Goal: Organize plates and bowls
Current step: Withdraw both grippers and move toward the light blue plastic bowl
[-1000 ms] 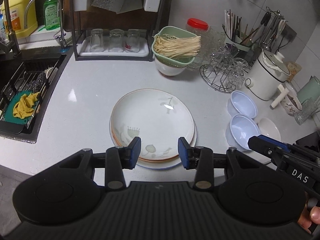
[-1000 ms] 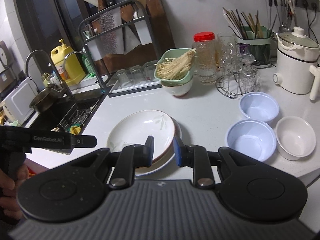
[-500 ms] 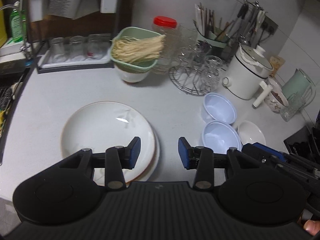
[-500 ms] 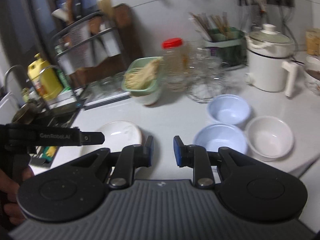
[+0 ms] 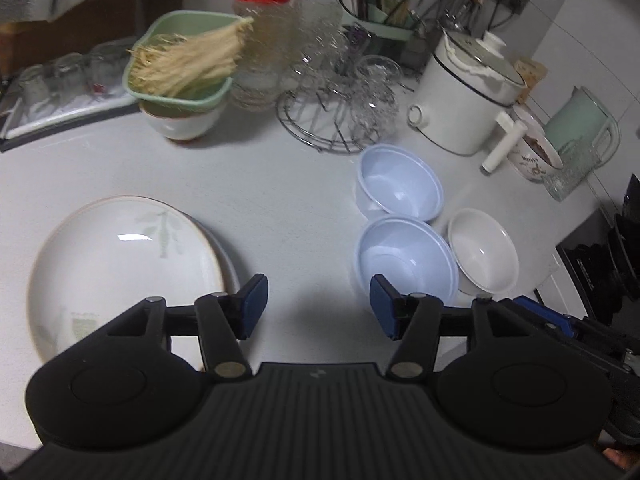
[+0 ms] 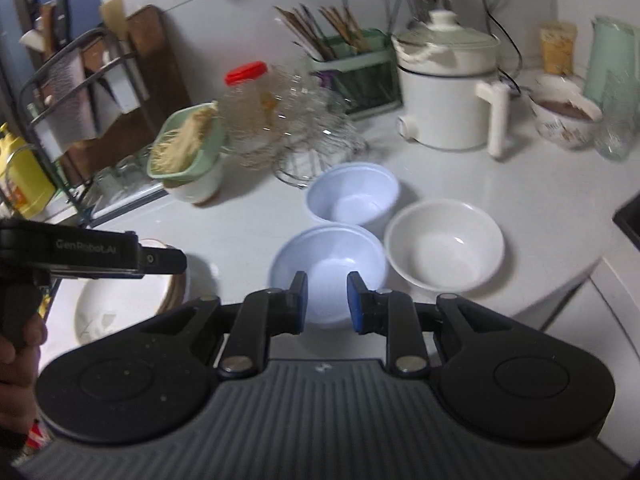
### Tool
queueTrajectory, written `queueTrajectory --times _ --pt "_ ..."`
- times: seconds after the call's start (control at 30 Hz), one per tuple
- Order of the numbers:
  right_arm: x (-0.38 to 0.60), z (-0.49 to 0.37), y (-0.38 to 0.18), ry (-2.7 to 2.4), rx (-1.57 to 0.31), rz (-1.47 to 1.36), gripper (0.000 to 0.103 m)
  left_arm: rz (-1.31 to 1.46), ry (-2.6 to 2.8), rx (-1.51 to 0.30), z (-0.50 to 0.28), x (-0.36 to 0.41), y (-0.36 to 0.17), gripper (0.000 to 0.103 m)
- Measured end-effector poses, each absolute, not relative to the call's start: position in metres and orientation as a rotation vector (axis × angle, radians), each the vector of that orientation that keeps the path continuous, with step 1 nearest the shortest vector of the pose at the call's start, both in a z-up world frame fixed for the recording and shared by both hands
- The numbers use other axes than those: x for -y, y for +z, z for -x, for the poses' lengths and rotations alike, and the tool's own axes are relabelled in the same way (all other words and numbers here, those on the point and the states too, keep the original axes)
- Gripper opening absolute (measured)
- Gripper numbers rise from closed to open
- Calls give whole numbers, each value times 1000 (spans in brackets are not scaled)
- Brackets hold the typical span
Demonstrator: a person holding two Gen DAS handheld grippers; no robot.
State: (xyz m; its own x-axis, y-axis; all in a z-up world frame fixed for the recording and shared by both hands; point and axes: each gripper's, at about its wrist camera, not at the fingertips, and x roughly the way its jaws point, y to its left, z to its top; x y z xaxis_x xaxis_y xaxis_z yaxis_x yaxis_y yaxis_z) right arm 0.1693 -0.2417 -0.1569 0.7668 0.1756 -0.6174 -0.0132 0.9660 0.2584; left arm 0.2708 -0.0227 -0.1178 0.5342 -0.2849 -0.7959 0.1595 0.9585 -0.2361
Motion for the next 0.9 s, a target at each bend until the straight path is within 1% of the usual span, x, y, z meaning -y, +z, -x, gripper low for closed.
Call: queueTrajectory --times 0.07,0.1,0.13,0.67,0.9 --pt "248 -170 -162 76 -690 -247 34 122 -286 -988 -276 30 -123 64" --pt "251 -172 -164 62 -690 -247 43 113 -295 -999 -279 34 -127 65" --pt "253 -173 -166 56 -692 -252 44 105 -307 -1012 -282 38 -130 65" --pt "270 -188 -207 -48 -723 -356 43 60 -393 -1080 -335 69 -172 64" --pt "270 -188 -214 -51 -730 -411 43 77 -410 -1075 -343 70 -174 64"
